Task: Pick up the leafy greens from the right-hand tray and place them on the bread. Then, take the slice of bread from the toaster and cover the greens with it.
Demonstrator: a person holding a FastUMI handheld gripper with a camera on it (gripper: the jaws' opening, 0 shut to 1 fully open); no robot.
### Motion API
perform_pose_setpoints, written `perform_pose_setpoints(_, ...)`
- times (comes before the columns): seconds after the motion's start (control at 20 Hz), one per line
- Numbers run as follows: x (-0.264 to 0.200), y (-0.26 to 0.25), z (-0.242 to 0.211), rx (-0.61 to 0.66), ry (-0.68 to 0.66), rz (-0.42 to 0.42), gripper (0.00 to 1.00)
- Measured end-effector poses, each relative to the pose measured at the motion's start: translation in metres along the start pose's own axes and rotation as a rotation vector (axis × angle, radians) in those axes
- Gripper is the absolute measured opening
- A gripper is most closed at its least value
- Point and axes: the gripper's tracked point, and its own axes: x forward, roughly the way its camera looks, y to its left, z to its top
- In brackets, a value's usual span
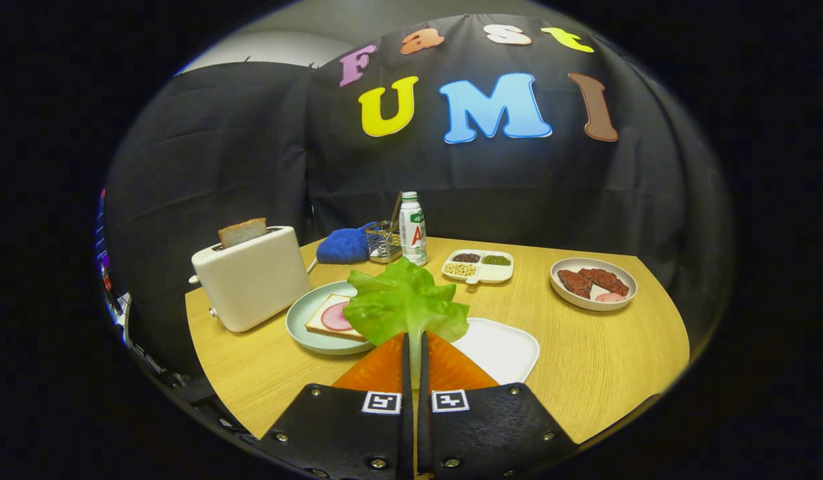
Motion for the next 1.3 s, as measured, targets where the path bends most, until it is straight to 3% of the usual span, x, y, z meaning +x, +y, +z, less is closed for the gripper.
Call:
perform_pose_setpoints(0.65,0.061,0.060,0.006,0.018,0.010,0.074,0.03)
perform_pose_setpoints(1.3,0.119,0.089,-0.025,-0.012,0.102,-0.034,0.03)
